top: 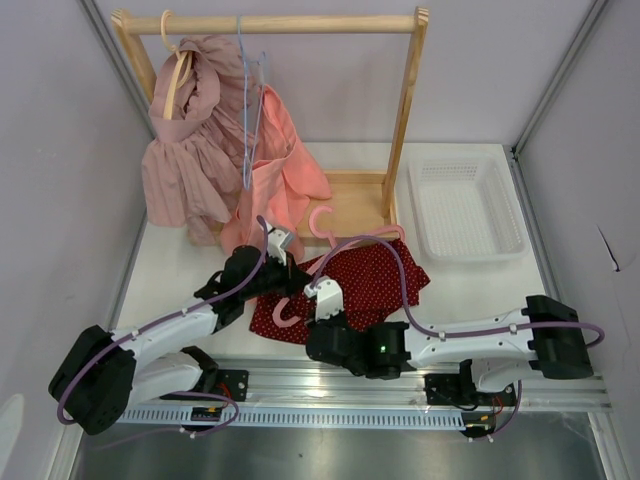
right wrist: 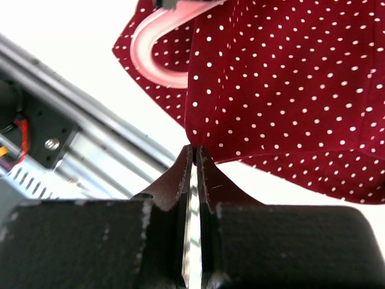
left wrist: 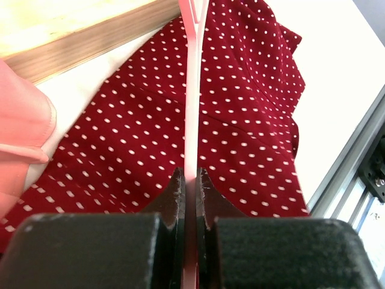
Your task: Place the skirt on the hanger
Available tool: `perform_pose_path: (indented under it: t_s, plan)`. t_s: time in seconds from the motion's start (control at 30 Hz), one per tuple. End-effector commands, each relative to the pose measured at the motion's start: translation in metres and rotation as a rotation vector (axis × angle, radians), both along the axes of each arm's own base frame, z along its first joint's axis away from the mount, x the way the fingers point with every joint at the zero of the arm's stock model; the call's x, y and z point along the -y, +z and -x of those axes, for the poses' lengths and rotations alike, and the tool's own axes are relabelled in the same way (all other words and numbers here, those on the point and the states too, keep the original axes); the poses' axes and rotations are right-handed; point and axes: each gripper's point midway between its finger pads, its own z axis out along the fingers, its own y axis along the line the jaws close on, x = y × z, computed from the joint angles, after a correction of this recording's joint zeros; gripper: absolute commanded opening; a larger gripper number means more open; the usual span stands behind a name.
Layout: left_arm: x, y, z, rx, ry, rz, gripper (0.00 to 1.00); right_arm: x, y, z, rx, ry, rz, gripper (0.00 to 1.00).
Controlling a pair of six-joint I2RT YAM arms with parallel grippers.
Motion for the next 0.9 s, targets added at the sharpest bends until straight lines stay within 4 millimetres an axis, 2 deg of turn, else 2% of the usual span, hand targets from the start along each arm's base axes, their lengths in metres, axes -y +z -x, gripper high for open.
perform_pose_path:
  t_s: [0.0, 0.1, 0.27, 0.4, 0.5, 0.67, 0.87]
  plan:
    - [-0.002, 0.033, -0.022, 0.112, 0.058, 0.026, 0.00, 0.009, 0.015, 0.011, -0.023, -0.013, -0.055, 0.03]
    - [-0.003, 0.035, -0.021, 0.113, 0.059, 0.020, 0.00, 0.018, 0.016, 0.023, -0.037, 0.000, -0.054, 0.03]
    - [-0.004, 0.050, -0.020, 0.137, 0.061, 0.031, 0.00, 0.035, 0.001, 0.028, -0.069, -0.013, -0.028, 0.03]
    - [-0.008, 0.054, -0.022, 0.138, 0.075, 0.008, 0.00, 0.047, -0.009, 0.032, -0.079, -0.035, -0.019, 0.03]
    - [-0.005, 0.056, -0.021, 0.122, 0.068, 0.012, 0.00, 0.045, -0.010, 0.038, -0.094, -0.002, -0.027, 0.03]
    - [-0.008, 0.062, -0.024, 0.123, 0.080, -0.011, 0.00, 0.058, -0.015, 0.045, -0.083, -0.015, 0.007, 0.04]
    - [-0.006, 0.068, -0.026, 0.118, 0.076, -0.011, 0.00, 0.059, -0.012, 0.050, -0.084, 0.005, -0.025, 0.04]
